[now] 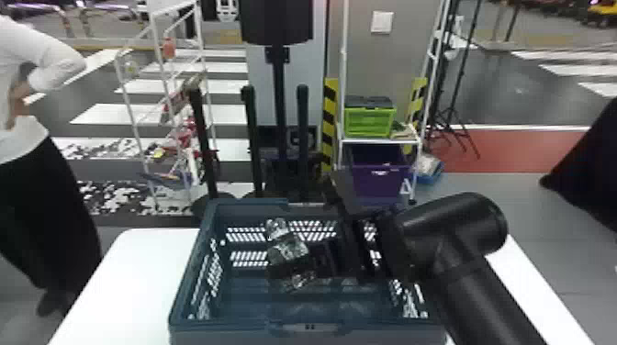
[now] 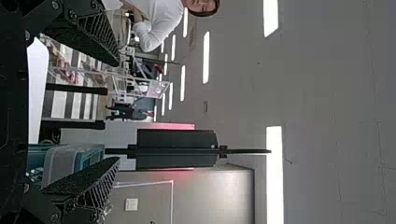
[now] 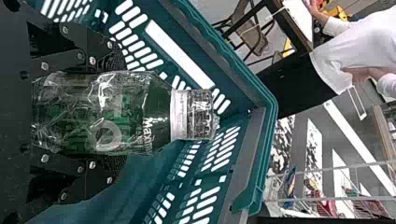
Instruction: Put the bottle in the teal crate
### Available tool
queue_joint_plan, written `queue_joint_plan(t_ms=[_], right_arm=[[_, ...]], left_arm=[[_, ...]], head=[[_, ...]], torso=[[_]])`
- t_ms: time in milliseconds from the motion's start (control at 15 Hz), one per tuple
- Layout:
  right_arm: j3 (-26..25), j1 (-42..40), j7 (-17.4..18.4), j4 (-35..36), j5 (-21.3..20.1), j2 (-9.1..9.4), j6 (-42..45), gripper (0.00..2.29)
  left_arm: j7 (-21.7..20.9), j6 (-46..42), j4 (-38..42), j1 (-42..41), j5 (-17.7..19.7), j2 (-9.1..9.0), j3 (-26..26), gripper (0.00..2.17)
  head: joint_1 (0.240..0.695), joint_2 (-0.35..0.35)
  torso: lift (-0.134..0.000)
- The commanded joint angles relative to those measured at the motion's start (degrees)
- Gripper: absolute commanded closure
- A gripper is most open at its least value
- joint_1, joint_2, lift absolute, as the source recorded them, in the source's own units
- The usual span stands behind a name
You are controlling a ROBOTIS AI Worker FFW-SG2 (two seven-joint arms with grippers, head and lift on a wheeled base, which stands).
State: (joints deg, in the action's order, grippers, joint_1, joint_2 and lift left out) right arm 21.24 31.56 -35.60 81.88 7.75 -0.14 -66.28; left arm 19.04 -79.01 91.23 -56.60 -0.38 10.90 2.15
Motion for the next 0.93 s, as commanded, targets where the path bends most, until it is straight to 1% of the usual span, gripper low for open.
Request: queue_joint_plan(t_ms=[0,133,267,467,600,867], right_arm=[[0.3,0.8,0.4,-5.2,0.0,0.2,5.1,2.05],[0.8,1.9,0.6,-8.5,0.0,0.2,7.4,2.05],[1.2,3.1,0.7,-11.0,-0.2,0.2,8.1,2.0],[1.5,5.1,1.1,-15.6,-1.3,0.2,9.0,2.0],[1.6,5.5,1.4,-17.5,-2.3,0.2,9.9,2.0],[2.4,6.6,1.4,-21.2,-2.3,0.2,11.7,1.99]], left_arm=[[-0.4,0.0,0.1,0.0,0.4,0.0,-0.1,0.18],[-0.6,0.0,0.0,0.2,0.7,0.0,-0.2,0.18],[-0.6,0.0,0.0,0.3,0.8,0.0,-0.2,0.18],[-0.6,0.2,0.0,0.4,0.9,0.0,-0.2,0.18],[-0.6,0.2,0.0,0.4,0.9,0.0,-0.2,0.18],[-0.6,0.4,0.0,0.6,1.0,-0.09,-0.2,0.18]], head=[[0.499,0.0],[0.499,0.0],[0.499,0.0],[0.499,0.0],[0.499,0.0],[0.499,0.0]], torso=[[0.0],[0.0],[0.0],[0.0],[0.0],[0.0]])
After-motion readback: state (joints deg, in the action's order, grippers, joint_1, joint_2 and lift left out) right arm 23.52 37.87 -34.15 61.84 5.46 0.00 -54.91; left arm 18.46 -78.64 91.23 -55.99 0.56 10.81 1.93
